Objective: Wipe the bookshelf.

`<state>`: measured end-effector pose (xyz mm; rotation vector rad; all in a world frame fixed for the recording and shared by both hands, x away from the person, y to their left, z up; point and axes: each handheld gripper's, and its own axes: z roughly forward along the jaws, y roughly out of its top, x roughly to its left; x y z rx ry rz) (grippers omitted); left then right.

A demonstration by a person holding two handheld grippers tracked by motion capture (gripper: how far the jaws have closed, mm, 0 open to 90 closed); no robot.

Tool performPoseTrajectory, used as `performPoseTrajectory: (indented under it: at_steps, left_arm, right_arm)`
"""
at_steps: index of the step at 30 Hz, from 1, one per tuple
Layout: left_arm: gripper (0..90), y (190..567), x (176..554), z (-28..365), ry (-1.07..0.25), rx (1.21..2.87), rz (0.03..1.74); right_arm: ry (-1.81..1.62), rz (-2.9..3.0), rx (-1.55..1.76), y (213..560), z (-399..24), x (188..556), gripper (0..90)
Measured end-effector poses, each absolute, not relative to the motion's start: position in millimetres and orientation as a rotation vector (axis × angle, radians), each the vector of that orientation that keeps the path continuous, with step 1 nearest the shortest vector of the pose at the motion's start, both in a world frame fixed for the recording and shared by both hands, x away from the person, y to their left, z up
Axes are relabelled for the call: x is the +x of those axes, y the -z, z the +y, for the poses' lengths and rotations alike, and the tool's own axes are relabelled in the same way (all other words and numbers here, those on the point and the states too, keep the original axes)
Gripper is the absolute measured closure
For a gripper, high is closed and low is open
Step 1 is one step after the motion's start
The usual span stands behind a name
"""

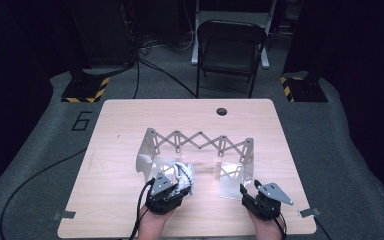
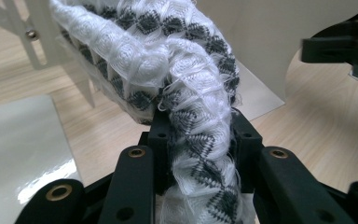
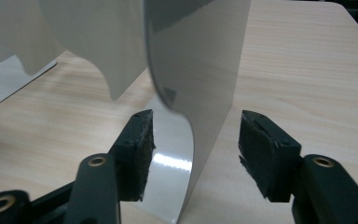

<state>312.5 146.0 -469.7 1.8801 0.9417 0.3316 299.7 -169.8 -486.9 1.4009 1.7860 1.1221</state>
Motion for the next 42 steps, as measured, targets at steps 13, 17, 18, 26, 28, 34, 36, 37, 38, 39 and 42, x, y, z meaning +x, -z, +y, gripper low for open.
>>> performPoseTrajectory:
  at_steps: [13, 17, 18, 26, 28, 34, 36, 37, 38, 39, 42]
  left_arm:
    - [67.9, 468, 318, 142, -0.337, 1.871, 0.952]
    - [67.9, 466, 318, 147, -0.347, 1.855, 0.958]
    - [67.9, 464, 317, 150, -0.347, 1.844, 0.965]
    - [67.8, 463, 313, 155, -0.358, 1.823, 0.982]
    - [67.8, 462, 312, 155, -0.352, 1.806, 0.997]
    - [67.8, 449, 308, 154, -0.370, 1.798, 0.941]
    - [67.9, 443, 307, 149, -0.382, 1.798, 0.919]
    - [67.9, 440, 307, 147, -0.392, 1.798, 0.908]
    - [67.9, 438, 309, 145, -0.408, 1.800, 0.902]
    - [67.9, 437, 311, 145, -0.413, 1.804, 0.899]
    - [67.9, 433, 318, 144, -0.422, 1.792, 0.901]
  right_arm:
    - [-1.067, 1.756, 1.354, 485, -160, 323, 72.9]
    - [-1.082, 1.758, 1.387, 485, -164, 321, 78.2]
    - [-1.082, 1.759, 1.385, 485, -164, 319, 79.3]
    - [-1.083, 1.805, 1.364, 484, -149, 301, 77.0]
    - [-1.094, 1.823, 1.351, 484, -144, 294, 76.3]
    - [-1.117, 1.847, 1.354, 484, -139, 288, 76.3]
    - [-1.117, 1.854, 1.350, 484, -138, 286, 76.4]
    - [-1.126, 1.863, 1.345, 484, -137, 286, 76.5]
    - [-1.132, 1.864, 1.342, 484, -136, 285, 76.5]
    - [-1.142, 1.862, 1.336, 484, -135, 284, 76.5]
    - [-1.144, 1.873, 1.336, 484, -133, 283, 76.3]
